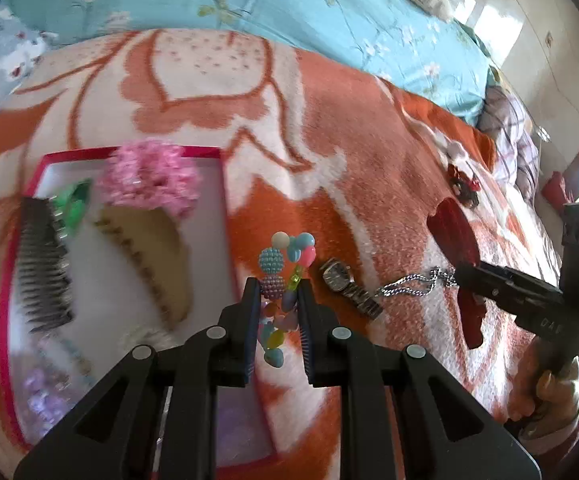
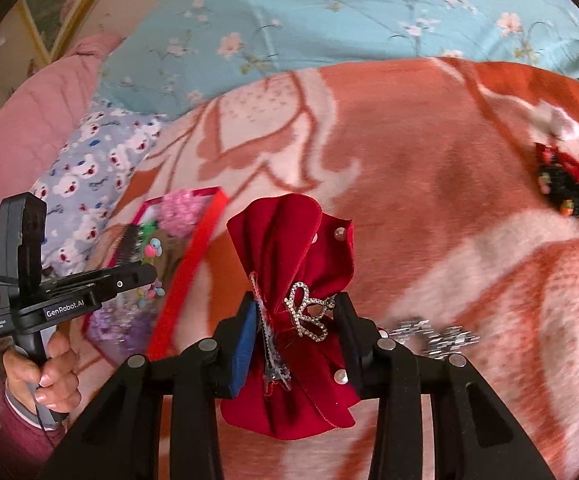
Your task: Organize jewelry
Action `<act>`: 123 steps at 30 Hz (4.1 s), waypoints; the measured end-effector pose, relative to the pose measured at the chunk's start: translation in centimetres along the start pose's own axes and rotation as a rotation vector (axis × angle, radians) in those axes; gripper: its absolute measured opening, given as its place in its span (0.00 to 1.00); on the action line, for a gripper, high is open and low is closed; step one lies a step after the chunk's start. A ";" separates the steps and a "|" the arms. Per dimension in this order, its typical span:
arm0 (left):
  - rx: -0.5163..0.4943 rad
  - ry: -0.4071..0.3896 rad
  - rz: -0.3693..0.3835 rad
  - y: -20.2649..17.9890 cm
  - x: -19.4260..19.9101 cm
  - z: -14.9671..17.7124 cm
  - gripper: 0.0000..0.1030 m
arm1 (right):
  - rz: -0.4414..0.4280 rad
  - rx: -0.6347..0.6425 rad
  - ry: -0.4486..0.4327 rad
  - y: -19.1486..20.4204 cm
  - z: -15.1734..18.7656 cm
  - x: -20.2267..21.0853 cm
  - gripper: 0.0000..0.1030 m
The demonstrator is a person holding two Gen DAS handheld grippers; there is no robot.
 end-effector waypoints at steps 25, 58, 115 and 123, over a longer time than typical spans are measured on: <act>0.208 -0.076 -0.056 11.1 5.8 7.0 0.15 | -0.109 0.180 0.089 13.8 1.9 -4.9 0.37; 0.343 -0.030 -0.128 17.8 2.5 8.7 0.16 | -0.041 0.261 0.174 19.4 1.6 -14.4 0.37; 0.350 -0.078 -0.193 14.3 7.2 12.5 0.82 | -0.120 0.256 0.080 17.9 5.6 -5.7 0.90; 0.302 -0.023 -0.341 13.5 7.7 14.6 0.83 | -0.083 0.333 0.081 17.0 5.5 -3.6 0.96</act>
Point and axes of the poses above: each gripper's, at about its wrist camera, not at the fingertips, and x roughly against the way its jaws point, y to its left, z to its underside, the point moved 9 cm from there along -x, roughly the way its jaws point, and after that the axes turned 14 degrees about y, right-handed, at the moved point
